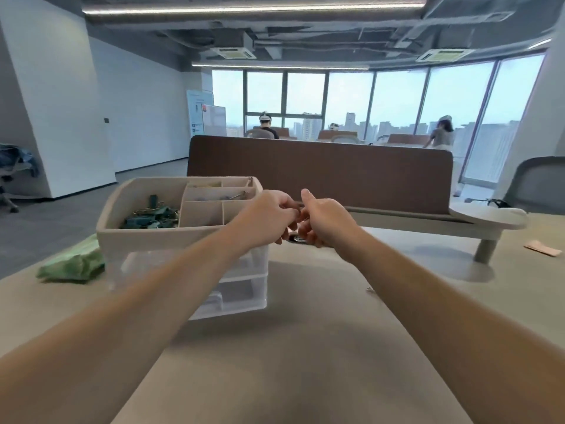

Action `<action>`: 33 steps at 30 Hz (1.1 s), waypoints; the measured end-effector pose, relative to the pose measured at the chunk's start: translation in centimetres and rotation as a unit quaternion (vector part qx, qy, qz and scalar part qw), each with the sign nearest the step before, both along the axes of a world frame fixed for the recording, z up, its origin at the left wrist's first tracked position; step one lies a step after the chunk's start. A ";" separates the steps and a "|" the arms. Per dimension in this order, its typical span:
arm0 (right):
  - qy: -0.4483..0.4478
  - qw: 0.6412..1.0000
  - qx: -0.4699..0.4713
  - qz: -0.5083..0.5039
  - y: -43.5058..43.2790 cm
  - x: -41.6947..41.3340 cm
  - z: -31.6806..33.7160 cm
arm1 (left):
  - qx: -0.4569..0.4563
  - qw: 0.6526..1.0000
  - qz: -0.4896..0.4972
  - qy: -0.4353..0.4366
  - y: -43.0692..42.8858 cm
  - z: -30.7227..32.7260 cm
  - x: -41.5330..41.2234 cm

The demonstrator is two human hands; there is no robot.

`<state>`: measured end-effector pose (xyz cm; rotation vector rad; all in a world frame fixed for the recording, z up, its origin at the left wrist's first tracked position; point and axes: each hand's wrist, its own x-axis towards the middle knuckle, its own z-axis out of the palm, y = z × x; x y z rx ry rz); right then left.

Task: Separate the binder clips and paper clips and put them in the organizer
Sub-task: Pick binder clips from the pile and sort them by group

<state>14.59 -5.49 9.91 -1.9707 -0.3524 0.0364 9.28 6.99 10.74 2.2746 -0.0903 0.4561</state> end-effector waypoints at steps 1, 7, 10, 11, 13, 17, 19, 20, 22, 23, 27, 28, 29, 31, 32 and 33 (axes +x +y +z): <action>-0.012 1.000 -0.017 -0.013 -1.5 0.2 -0.8 | -0.004 1.000 -0.012 0.009 -1.4 -0.8 0.8; -0.055 0.979 -0.173 -0.095 -11.0 3.4 -6.8 | 0.057 0.994 -0.064 0.066 -8.2 -6.1 5.1; -0.052 0.955 -0.260 -0.136 -14.4 5.1 -9.9 | 0.092 0.987 -0.088 0.095 -10.1 -8.9 7.0; -0.051 0.947 -0.283 -0.141 -15.3 5.6 -10.8 | 0.098 0.986 -0.089 0.104 -10.5 -9.8 7.7; -0.055 0.935 -0.320 -0.140 -16.5 6.5 -12.3 | 0.101 0.983 -0.093 0.122 -11.1 -11.4 9.2; -0.041 0.923 -0.362 -0.124 -17.5 7.9 -14.0 | 0.104 0.979 -0.102 0.141 -12.0 -12.9 11.2; -0.041 0.916 -0.382 -0.112 -17.8 8.7 -14.9 | 0.100 0.979 -0.111 0.141 -12.7 -13.5 11.9; -0.041 0.913 -0.392 -0.106 -17.7 9.0 -15.2 | 0.097 0.978 -0.114 0.143 -12.8 -13.8 12.1; -0.042 0.908 -0.406 -0.100 -17.4 9.5 -15.7 | 0.091 0.978 -0.114 0.148 -12.9 -14.2 12.5; -0.044 0.904 -0.414 -0.096 -17.2 9.7 -16.0 | 0.087 0.978 -0.113 0.153 -12.8 -14.4 12.7; -0.047 0.900 -0.420 -0.105 -16.5 9.7 -16.1 | 0.071 0.977 -0.107 0.168 -12.5 -14.8 12.6; -0.038 0.905 -0.410 -0.107 -16.3 9.5 -15.9 | 0.064 0.977 -0.105 0.173 -12.3 -14.8 12.4; -0.032 0.913 -0.394 -0.106 -16.1 9.3 -15.7 | 0.062 0.977 -0.103 0.175 -12.1 -14.8 12.1; -0.013 0.934 -0.343 -0.102 -15.7 8.6 -15.0 | 0.074 0.977 -0.100 0.171 -11.7 -14.7 11.6; -0.005 0.943 -0.318 -0.098 -15.4 8.1 -14.5 | 0.075 0.978 -0.095 0.171 -11.3 -14.5 11.3; -0.001 0.951 -0.294 -0.094 -15.1 7.5 -13.9 | 0.073 0.978 -0.090 0.173 -11.0 -14.2 10.9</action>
